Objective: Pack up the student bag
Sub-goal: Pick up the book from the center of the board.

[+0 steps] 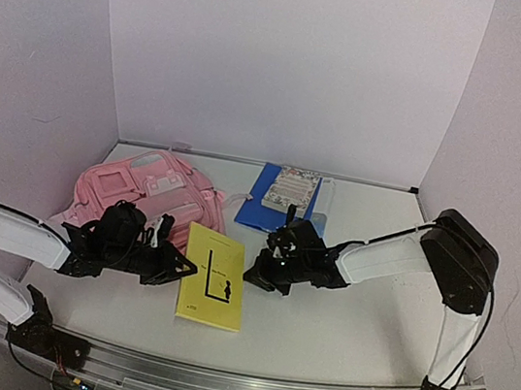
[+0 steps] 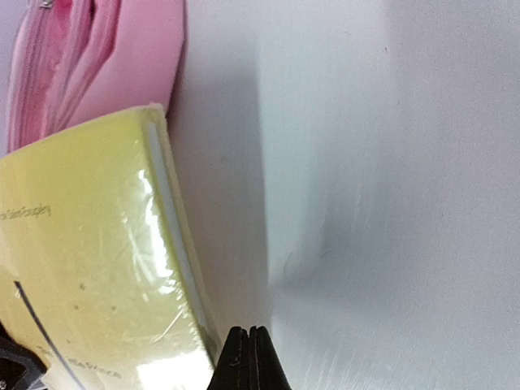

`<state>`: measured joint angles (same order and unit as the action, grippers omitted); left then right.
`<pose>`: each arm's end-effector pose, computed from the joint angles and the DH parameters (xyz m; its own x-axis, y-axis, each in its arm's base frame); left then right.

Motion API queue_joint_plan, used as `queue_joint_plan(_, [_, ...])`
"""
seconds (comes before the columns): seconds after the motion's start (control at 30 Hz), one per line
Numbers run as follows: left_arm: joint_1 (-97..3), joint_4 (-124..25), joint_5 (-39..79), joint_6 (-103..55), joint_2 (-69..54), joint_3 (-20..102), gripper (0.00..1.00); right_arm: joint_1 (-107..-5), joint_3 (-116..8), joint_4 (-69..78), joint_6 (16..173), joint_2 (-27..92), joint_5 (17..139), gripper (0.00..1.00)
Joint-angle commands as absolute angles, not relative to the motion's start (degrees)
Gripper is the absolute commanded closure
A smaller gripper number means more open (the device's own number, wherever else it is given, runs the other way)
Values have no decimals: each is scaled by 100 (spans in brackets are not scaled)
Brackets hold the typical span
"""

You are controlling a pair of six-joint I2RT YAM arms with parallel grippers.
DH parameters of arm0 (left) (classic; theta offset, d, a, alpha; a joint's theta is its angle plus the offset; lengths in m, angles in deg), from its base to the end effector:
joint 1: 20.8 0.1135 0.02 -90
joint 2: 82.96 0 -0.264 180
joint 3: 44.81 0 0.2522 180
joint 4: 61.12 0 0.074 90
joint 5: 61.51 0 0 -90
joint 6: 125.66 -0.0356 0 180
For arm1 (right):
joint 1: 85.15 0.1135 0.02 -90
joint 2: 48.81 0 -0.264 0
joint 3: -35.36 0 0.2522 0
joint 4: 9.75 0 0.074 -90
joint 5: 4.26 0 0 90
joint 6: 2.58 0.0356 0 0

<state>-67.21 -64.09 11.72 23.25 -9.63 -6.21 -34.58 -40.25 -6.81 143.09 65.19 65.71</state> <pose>0.1604 -0.1834 0.1658 -0.9261 -0.2163 -0.3090 0.1347 0.5756 -0.8066 0.2483 0.3211 0.1271 -0.9707 0.0410 -0.2367 -0.1550 0.6457 0.7477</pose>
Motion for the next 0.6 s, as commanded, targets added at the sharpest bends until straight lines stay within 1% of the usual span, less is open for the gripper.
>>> queue_joint_plan(0.0, [-6708, -6455, 1144, 1815, -1365, -333, 100, -3472, -3936, -380, 14008, 5467, 7167, 82])
queue_joint_plan(0.07, [-6680, -6075, 1127, 1617, -1493, -52, 100, -3554, -3901, 99, 13759, 5029, 7507, 69])
queue_joint_plan(0.17, [-6553, -5468, 969, 1237, -1665, 315, 100, -3703, -3837, 719, 13327, 4310, 7901, 52])
queue_joint_plan(0.23, [-6473, -5238, 719, 976, -1766, 520, 100, -3773, -3818, 979, 12931, 3810, 8068, 43])
queue_joint_plan(0.3, [-6434, -4926, 223, 585, -1755, 890, 100, -3806, -3842, 1167, 12440, 3386, 8053, 32])
queue_joint_plan(0.4, [-6430, -4187, -701, -152, -1543, 1524, 100, -3821, -3987, 1363, 11620, 2958, 7305, 20])
queue_joint_plan(0.5, [-6437, -3776, -1552, -663, -1388, 1965, 100, -3821, -4169, 1560, 11009, 2728, 6093, 9])
queue_joint_plan(0.57, [-6439, -3515, -2051, -931, -1320, 2203, 100, -3820, -4334, 1798, 10716, 2697, 5248, 7])
